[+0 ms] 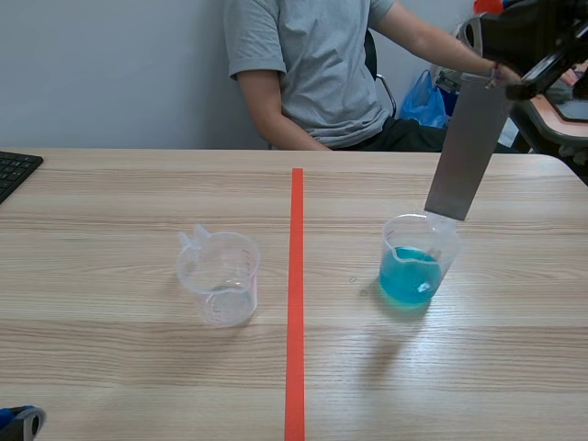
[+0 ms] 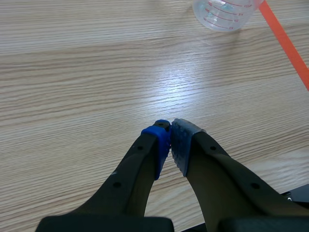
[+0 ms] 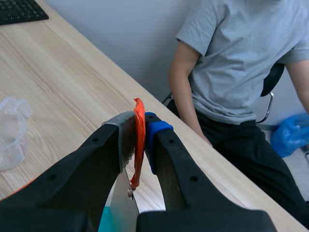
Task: Do the redox reaction experiment.
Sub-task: 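Raise the plate and point at it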
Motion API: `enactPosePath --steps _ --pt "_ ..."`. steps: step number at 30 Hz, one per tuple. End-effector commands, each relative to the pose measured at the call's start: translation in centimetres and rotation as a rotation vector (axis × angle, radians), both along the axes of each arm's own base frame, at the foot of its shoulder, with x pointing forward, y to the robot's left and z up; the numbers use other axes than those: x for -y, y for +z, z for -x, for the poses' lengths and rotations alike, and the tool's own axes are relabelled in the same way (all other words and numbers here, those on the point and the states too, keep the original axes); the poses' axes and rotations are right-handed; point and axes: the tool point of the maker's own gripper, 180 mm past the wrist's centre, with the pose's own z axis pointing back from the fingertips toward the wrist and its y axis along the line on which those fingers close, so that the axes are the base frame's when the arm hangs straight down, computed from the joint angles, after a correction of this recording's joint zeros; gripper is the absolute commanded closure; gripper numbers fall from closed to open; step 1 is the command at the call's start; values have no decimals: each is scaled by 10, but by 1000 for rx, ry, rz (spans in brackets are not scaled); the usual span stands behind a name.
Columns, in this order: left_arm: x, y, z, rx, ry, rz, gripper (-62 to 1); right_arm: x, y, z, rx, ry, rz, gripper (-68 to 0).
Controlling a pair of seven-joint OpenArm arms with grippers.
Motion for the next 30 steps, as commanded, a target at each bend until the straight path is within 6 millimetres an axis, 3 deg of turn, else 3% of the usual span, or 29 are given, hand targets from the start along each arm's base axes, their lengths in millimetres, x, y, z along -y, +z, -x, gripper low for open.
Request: enactPosePath --steps 1,6,30 --pt "0 4 -1 15 5 9 -47 4 17 -1 49 -5 1 -13" --pt "0 4 -1 15 5 8 -47 6 27 0 75 -10 -4 -13" --pt "0 4 -1 15 5 8 -47 4 33 -1 90 -4 -25 -13"
